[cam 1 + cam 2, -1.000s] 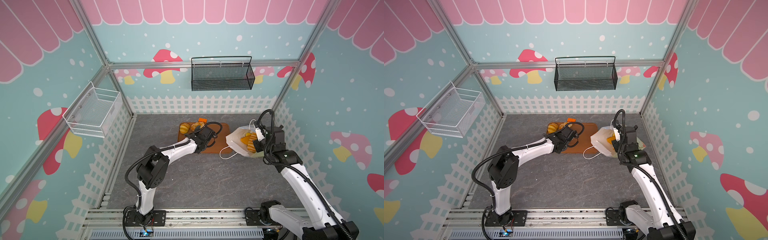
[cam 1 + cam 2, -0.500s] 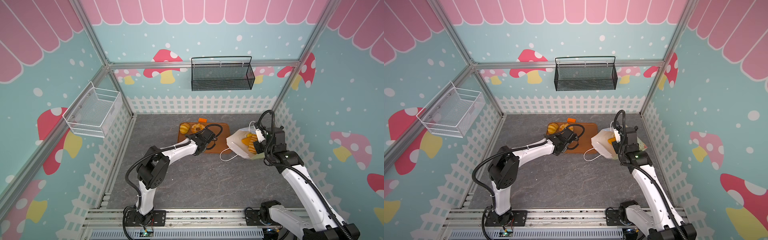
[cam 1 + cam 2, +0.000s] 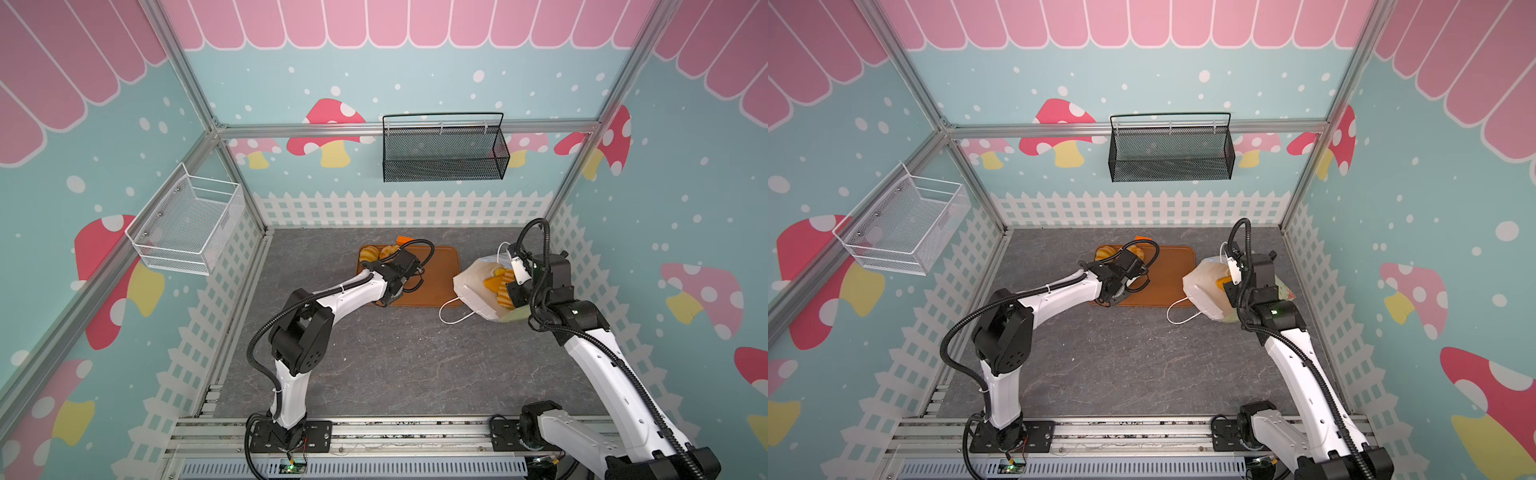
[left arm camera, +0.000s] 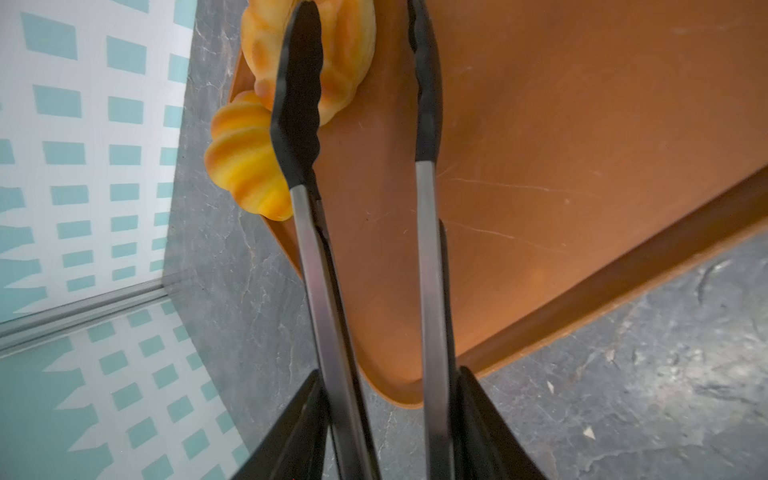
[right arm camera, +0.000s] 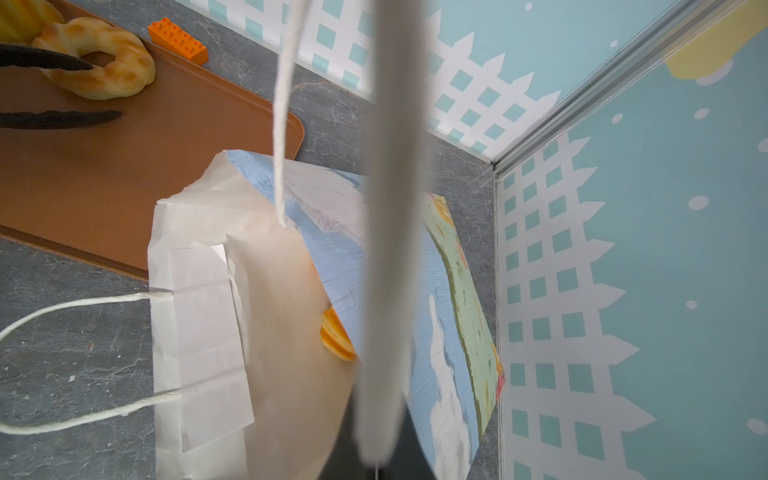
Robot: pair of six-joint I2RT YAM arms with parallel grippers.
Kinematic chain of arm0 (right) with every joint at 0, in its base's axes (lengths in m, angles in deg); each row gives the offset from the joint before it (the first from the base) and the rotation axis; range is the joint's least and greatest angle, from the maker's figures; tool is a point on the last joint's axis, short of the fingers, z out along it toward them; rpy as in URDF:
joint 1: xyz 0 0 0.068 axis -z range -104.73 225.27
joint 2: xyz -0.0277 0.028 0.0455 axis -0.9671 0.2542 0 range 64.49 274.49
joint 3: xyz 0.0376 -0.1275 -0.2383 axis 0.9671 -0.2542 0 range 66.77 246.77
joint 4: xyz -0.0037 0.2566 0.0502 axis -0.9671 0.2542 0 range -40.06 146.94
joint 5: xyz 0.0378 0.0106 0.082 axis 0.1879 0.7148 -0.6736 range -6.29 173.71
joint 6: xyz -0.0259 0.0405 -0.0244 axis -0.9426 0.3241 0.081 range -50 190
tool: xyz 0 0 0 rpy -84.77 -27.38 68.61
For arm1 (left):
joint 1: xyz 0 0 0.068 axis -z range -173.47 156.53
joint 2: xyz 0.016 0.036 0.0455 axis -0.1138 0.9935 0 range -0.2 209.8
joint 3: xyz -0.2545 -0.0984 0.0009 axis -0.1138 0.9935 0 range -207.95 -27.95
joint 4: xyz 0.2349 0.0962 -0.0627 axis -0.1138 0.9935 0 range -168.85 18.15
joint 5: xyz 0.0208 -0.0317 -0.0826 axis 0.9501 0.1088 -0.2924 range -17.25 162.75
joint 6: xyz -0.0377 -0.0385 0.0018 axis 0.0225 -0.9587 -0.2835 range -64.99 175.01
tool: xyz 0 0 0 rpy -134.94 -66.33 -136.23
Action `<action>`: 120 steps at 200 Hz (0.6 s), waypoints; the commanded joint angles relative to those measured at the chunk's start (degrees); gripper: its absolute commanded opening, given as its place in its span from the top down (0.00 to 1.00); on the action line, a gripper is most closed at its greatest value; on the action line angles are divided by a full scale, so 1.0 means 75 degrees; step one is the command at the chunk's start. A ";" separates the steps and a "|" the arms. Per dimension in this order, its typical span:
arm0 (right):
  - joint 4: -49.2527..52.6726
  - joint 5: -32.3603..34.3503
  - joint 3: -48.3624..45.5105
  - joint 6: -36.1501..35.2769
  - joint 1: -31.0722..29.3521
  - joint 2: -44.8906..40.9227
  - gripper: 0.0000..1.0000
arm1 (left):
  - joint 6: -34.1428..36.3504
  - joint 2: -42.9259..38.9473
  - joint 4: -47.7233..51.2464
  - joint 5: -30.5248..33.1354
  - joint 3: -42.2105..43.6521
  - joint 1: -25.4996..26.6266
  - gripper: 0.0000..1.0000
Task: Take the fake bread out of the paper bag
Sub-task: 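Lower the ring bread onto the tray and open the tongs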
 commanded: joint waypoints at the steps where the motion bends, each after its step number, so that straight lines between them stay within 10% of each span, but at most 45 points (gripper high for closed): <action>1: 0.0110 -0.0064 0.0239 0.0074 0.0011 0.0016 1.00 | -0.0249 -0.0400 0.0301 -0.0841 -0.0136 -0.0039 0.53; 120: -0.0003 -0.0601 0.0241 0.0066 0.0010 0.0060 1.00 | -0.0788 -0.1790 0.0289 -0.1967 0.0161 -0.0318 0.55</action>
